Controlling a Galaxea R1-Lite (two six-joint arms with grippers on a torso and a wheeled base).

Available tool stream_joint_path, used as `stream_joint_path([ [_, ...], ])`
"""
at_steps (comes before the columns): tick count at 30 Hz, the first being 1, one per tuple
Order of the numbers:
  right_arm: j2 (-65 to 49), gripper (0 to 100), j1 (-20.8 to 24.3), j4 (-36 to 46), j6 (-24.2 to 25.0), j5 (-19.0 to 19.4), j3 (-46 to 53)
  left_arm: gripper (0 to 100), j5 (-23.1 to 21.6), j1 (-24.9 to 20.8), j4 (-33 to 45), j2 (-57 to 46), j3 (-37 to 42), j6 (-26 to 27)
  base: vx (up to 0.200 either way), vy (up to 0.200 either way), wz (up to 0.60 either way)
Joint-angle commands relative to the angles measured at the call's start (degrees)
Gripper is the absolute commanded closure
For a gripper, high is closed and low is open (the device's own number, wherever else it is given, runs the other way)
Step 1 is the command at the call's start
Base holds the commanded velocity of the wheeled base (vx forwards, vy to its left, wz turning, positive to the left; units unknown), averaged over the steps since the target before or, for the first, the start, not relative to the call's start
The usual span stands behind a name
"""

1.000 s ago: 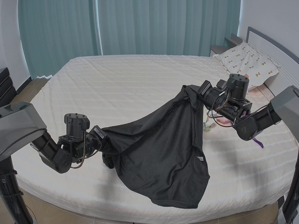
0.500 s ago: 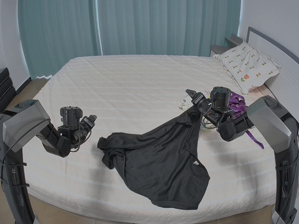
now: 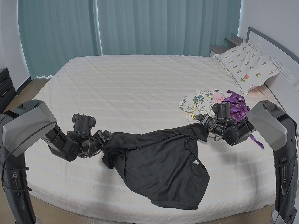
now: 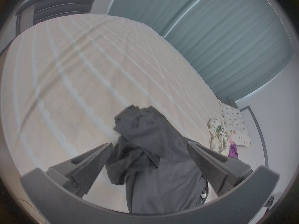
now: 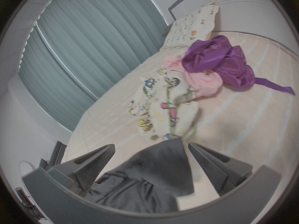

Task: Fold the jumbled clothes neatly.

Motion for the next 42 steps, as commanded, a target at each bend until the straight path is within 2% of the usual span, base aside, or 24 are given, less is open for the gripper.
stream_joint_path([
  [1,-2.26,0,-1.31,0.61,-0.87,-0.08,3.19,0,-0.31,-3.58,1.11,-0.49,-0.16,0.09,0.000,0.000,0.00],
  [5,-5.68,0,-1.75,0.44,-0.35,0.89,6.97,0,0.21,-3.67,1.03,1.70,-1.74,0.52,0.000,0.000,0.00],
  [6,-8.23,0,-2.01,0.18,-0.35,3.79,10.66,0,0.30,-3.41,1.29,2.58,-2.62,1.32,0.000,0.000,0.00],
  [8,-8.41,0,-2.10,0.18,-0.35,4.05,10.93,0,0.30,-3.41,1.38,2.58,-2.62,1.32,0.000,0.000,0.00],
  [9,-10.08,0,-2.63,-1.32,-0.43,6.08,14.44,0,0.30,-3.05,1.73,3.02,-2.79,1.58,0.000,0.000,0.00],
  [18,-13.51,0,-2.45,-6.59,-0.35,6.25,23.76,0,0.57,-2.35,1.90,5.92,-5.34,1.93,0.000,0.000,0.00],
  [19,-14.30,0,-2.45,-7.38,-0.35,6.43,25.52,0,1.18,-2.18,2.34,7.68,-7.01,3.86,0.000,0.000,0.00],
  [20,-14.39,0,-2.45,-7.65,-0.35,6.52,26.04,100,1.71,-1.91,2.52,8.47,-7.80,4.57,0.000,0.000,0.00],
  [21,-14.39,0,-2.45,-7.65,-0.35,6.52,26.04,100,1.71,-1.91,2.52,8.47,-7.80,4.57,0.000,0.000,0.00],
  [23,-14.74,0,-2.54,-8.26,0.01,6.60,27.36,100,4.96,-0.68,2.61,11.28,-11.93,5.53,0.000,0.000,0.00],
  [26,-14.74,0,-2.54,-8.35,0.71,6.60,27.54,100,5.40,-0.24,2.70,11.99,-13.52,5.53,0.000,0.000,0.00],
  [28,-14.91,0,-2.45,-8.26,2.56,6.69,27.27,100,5.49,1.25,3.93,12.60,-18.26,5.45,0.000,0.000,0.00],
  [30,-14.91,0,-2.45,-8.26,2.56,6.69,27.27,100,5.49,1.25,3.93,12.60,-18.26,5.45,0.000,0.000,0.00],
  [31,-14.83,0,-2.45,-8.35,2.56,6.69,26.92,100,5.84,2.48,7.27,12.43,-24.15,5.10,0.000,0.000,0.00],
  [34,-14.83,0,-2.37,-8.35,2.64,6.69,27.01,100,6.10,3.36,9.55,12.25,-27.40,4.39,0.000,0.000,0.00],
  [35,-14.83,0,-2.28,-8.35,2.64,6.69,27.10,100,6.19,4.33,10.96,12.25,-30.66,4.30,0.000,0.000,0.00],
  [42,-14.39,0,-2.19,-11.78,2.64,6.60,27.27,100,6.81,7.67,11.48,15.85,-41.99,4.13,0.000,0.000,0.00],
])
